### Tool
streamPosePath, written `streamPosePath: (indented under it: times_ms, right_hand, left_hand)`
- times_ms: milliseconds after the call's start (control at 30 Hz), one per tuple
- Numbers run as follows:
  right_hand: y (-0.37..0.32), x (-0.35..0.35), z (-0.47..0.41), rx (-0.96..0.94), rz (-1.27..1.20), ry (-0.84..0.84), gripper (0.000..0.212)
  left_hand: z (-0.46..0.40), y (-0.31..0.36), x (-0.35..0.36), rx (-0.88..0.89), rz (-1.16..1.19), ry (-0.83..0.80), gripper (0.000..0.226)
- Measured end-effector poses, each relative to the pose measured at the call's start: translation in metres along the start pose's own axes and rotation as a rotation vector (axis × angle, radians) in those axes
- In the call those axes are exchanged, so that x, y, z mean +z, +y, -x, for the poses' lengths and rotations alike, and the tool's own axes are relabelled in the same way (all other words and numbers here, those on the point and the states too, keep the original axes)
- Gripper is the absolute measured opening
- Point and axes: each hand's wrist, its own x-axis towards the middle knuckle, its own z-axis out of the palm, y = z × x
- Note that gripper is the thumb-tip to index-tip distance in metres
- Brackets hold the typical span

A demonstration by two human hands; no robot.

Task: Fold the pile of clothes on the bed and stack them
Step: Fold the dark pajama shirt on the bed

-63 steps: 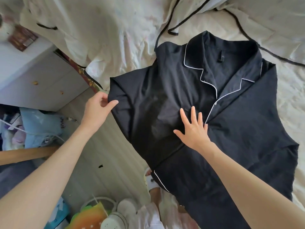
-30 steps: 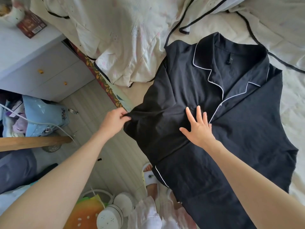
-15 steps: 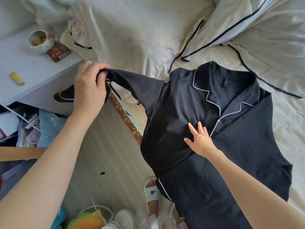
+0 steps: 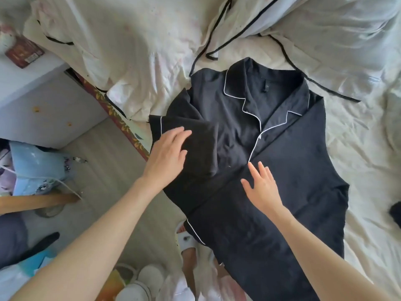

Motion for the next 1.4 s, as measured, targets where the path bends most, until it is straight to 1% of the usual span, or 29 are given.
streamPosePath:
  times_ms: [33, 133, 233, 267, 300, 367, 467, 500, 533, 567, 633, 667, 700, 767, 833, 900, 967, 1033, 1067, 1133, 1167, 1200, 1233, 1267, 1300, 1333, 1400]
  right_hand:
    - [0.003, 0.004, -0.001, 0.005, 0.037, -0.028, 0.061]
    - [0.005, 0.017, -0.005, 0.007, 0.100, -0.071, 0.068]
    - [0.007, 0.023, -0.008, 0.003, 0.104, -0.058, 0.069]
    - [0.008, 0.024, -0.008, 0.000, 0.105, -0.058, 0.068]
    - [0.009, 0.023, -0.007, -0.002, 0.103, -0.064, 0.068]
    - [0.010, 0.020, -0.008, -0.006, 0.089, -0.093, 0.067]
    - [0.012, 0.015, -0.011, 0.001, 0.058, -0.149, 0.065]
    - [0.012, 0.014, -0.012, 0.003, 0.051, -0.161, 0.064]
    - [0.012, 0.014, -0.013, 0.005, 0.045, -0.170, 0.064]
    - [0.012, 0.014, -0.015, 0.006, 0.041, -0.178, 0.063]
    - [0.013, 0.014, -0.017, 0.004, 0.042, -0.188, 0.063]
    - [0.014, 0.013, -0.017, 0.002, 0.045, -0.192, 0.064]
    - [0.015, 0.014, -0.017, 0.000, 0.049, -0.195, 0.064]
    - [0.015, 0.014, -0.017, -0.003, 0.063, -0.197, 0.065]
    - [0.014, 0.016, -0.016, -0.002, 0.082, -0.193, 0.066]
    - [0.013, 0.018, -0.016, 0.003, 0.091, -0.189, 0.067]
    - [0.012, 0.019, -0.016, 0.013, 0.083, -0.190, 0.068]
    - [0.012, 0.019, -0.017, 0.017, 0.076, -0.198, 0.068]
    - [0.012, 0.018, -0.017, 0.018, 0.076, -0.203, 0.068]
    - [0.013, 0.017, -0.017, 0.018, 0.079, -0.210, 0.068]
    - [0.012, 0.016, -0.017, 0.019, 0.078, -0.211, 0.068]
    - [0.012, 0.016, -0.017, 0.021, 0.076, -0.211, 0.068]
    - [0.011, 0.017, -0.017, 0.025, 0.072, -0.211, 0.068]
    - [0.010, 0.017, -0.016, 0.030, 0.069, -0.211, 0.067]
    - [0.010, 0.017, -0.016, 0.036, 0.067, -0.211, 0.067]
    - [0.009, 0.018, -0.016, 0.040, 0.068, -0.211, 0.067]
    - [0.009, 0.019, -0.016, 0.042, 0.072, -0.207, 0.067]
  left_hand:
    - [-0.007, -0.010, -0.001, -0.058, -0.049, 0.025, 0.055]
    - [-0.033, -0.027, -0.002, -0.124, -0.133, -0.036, 0.066]
    - [-0.052, -0.018, 0.006, -0.148, -0.124, -0.037, 0.055]
    - [-0.057, -0.010, 0.011, -0.189, -0.130, -0.018, 0.052]
    - [-0.062, -0.001, 0.015, -0.261, -0.122, 0.008, 0.054]
    - [-0.075, 0.016, 0.021, -0.447, -0.045, 0.055, 0.065]
    - [-0.105, 0.026, 0.020, -0.696, 0.036, 0.046, 0.080]
    - [-0.114, 0.025, 0.020, -0.747, 0.035, 0.027, 0.079]
    - [-0.121, 0.023, 0.019, -0.781, 0.040, 0.017, 0.070]
    - [-0.125, 0.019, 0.018, -0.806, 0.074, 0.028, 0.057]
    - [-0.126, 0.007, 0.012, -0.839, 0.267, 0.115, 0.030]
    - [-0.122, -0.001, 0.007, -0.839, 0.389, 0.164, 0.022]
    - [-0.118, -0.010, -0.001, -0.832, 0.488, 0.209, 0.019]
    - [-0.113, -0.030, -0.020, -0.824, 0.596, 0.281, 0.022]
    - [-0.112, -0.046, -0.040, -0.807, 0.584, 0.337, 0.027]
    - [-0.115, -0.055, -0.054, -0.781, 0.514, 0.403, 0.027]
    - [-0.118, -0.057, -0.059, -0.737, 0.505, 0.451, 0.020]
    - [-0.118, -0.058, -0.059, -0.677, 0.531, 0.456, 0.006]
    - [-0.116, -0.057, -0.061, -0.645, 0.548, 0.443, 0.004]
    - [-0.112, -0.061, -0.064, -0.572, 0.563, 0.405, 0.015]
    - [-0.110, -0.061, -0.067, -0.551, 0.570, 0.358, 0.019]
    - [-0.108, -0.063, -0.068, -0.551, 0.608, 0.284, 0.016]
    - [-0.106, -0.062, -0.068, -0.576, 0.691, 0.200, 0.009]
    - [-0.105, -0.061, -0.066, -0.630, 0.805, 0.111, 0.015]
    - [-0.103, -0.058, -0.064, -0.718, 0.912, 0.029, 0.025]
    - [-0.102, -0.060, -0.060, -0.796, 0.940, -0.045, 0.031]
    - [-0.098, -0.063, -0.053, -0.862, 0.847, -0.204, 0.034]
